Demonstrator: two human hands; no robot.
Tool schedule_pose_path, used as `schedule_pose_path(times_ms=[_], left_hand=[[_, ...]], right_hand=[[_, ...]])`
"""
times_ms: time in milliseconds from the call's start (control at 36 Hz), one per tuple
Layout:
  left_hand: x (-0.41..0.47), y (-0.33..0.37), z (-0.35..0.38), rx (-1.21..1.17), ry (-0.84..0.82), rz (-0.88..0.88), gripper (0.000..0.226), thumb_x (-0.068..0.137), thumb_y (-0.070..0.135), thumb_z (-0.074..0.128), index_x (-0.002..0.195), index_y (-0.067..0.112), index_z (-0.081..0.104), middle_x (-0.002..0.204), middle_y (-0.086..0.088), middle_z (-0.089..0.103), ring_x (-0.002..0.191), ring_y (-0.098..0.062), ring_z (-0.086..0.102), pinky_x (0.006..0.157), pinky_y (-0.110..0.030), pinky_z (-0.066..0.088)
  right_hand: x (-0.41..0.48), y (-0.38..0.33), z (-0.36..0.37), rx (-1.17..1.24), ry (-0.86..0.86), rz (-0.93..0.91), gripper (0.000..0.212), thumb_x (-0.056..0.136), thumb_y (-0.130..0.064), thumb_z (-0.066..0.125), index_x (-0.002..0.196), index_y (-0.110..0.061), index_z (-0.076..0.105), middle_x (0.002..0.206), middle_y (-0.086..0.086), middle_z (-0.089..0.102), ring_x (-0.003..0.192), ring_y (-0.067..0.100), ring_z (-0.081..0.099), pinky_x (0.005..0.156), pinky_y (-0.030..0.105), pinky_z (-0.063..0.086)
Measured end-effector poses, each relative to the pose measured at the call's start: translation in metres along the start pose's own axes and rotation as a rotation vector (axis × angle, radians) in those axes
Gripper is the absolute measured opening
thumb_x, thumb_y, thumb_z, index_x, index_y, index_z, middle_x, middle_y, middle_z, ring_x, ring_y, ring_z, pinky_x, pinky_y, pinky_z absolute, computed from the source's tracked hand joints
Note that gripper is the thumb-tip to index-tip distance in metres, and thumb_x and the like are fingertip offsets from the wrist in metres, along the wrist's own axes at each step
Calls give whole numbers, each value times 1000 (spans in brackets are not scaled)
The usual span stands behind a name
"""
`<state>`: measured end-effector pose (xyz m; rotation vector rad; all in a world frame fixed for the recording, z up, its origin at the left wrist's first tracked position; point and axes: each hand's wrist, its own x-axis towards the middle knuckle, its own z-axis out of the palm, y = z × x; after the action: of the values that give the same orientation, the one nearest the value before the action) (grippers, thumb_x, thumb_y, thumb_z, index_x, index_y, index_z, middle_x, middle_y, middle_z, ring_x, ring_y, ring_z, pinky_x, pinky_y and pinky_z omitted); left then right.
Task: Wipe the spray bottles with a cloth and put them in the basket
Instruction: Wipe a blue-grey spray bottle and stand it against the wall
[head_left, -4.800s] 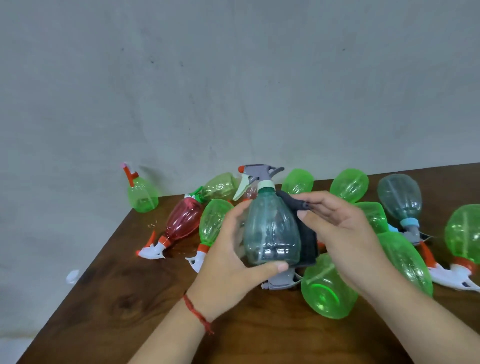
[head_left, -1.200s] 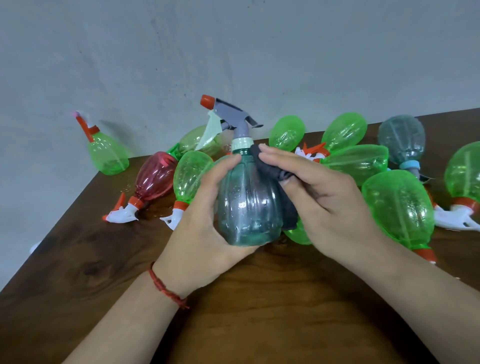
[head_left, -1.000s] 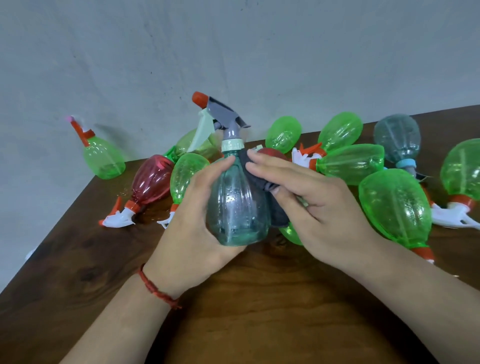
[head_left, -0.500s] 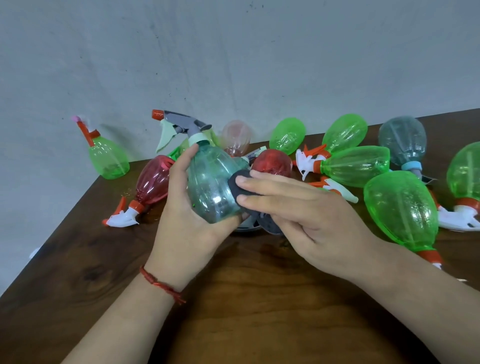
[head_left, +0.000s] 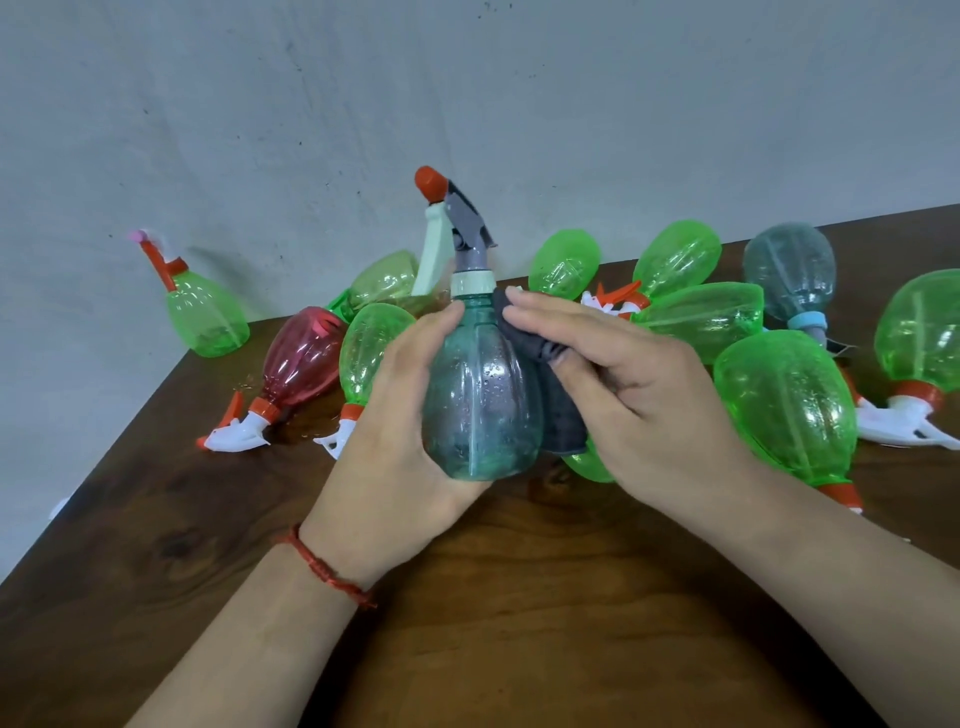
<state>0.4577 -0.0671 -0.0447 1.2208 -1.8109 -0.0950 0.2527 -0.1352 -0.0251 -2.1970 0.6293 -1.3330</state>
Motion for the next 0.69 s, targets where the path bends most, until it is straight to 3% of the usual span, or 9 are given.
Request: schedule_pose_path(times_ms=[167,278,472,694], left_hand=[[-1,3,0,-93,34,-88,112,73,18,100,161,11,31,160,-2,46,148,-24,50,120,-44,46],[0,-3,-4,-214,123,-199,117,69,24,103,162,24,33,160,0,47,149,-26,49,118,-48,47],[4,0,-9,-319,263,-322,112,64,19,99,157,28,38,147,2,59,133,-21,64,108,-44,57],[1,-4,-6,-140,131,-206,115,70,29,103,162,23,34,160,0,46,149,-28,48,119,-51,45]], right_hand=[[-3,-1,-1,-113,-46,-115,47,102,9,55,141,-14,66,152,-7,57,144,3,50,119,30,43],[-5,-4,0,-181,-106,-190,47,101,10,55,141,-13,66,152,-6,57,144,4,49,120,29,41],[-6,-2,1,-228,-212,-264,57,96,16,57,143,-15,65,155,-6,55,148,8,46,120,38,43],[-4,1,0,-116,-105,-112,50,101,11,54,141,-17,67,152,-11,58,144,-1,48,120,23,39]])
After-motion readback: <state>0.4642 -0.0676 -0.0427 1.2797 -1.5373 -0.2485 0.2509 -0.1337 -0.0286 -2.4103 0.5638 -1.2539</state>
